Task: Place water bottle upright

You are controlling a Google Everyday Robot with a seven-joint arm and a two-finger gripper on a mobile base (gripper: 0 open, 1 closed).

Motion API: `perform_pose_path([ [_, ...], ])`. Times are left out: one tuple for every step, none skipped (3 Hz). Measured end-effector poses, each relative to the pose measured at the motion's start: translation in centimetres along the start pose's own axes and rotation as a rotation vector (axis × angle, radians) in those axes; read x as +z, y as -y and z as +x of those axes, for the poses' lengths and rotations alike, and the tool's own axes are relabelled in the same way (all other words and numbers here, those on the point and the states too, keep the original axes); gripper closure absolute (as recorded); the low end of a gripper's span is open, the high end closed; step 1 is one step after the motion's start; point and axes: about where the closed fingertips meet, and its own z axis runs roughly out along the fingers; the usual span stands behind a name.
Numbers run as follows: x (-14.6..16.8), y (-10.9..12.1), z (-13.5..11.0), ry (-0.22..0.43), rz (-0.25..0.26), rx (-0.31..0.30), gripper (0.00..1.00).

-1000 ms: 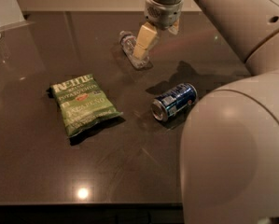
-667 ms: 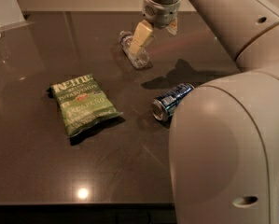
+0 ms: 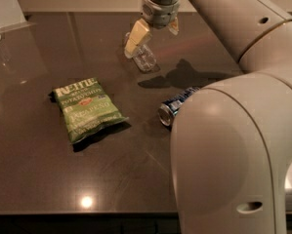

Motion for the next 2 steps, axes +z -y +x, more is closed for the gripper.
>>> perform_pose_path([
  [0.6,-0.9,-0.8,0.029,0.018,0.007,0.00],
  [1.6,-1.7,-1.8,0.045,0.035,0.013,0.00],
])
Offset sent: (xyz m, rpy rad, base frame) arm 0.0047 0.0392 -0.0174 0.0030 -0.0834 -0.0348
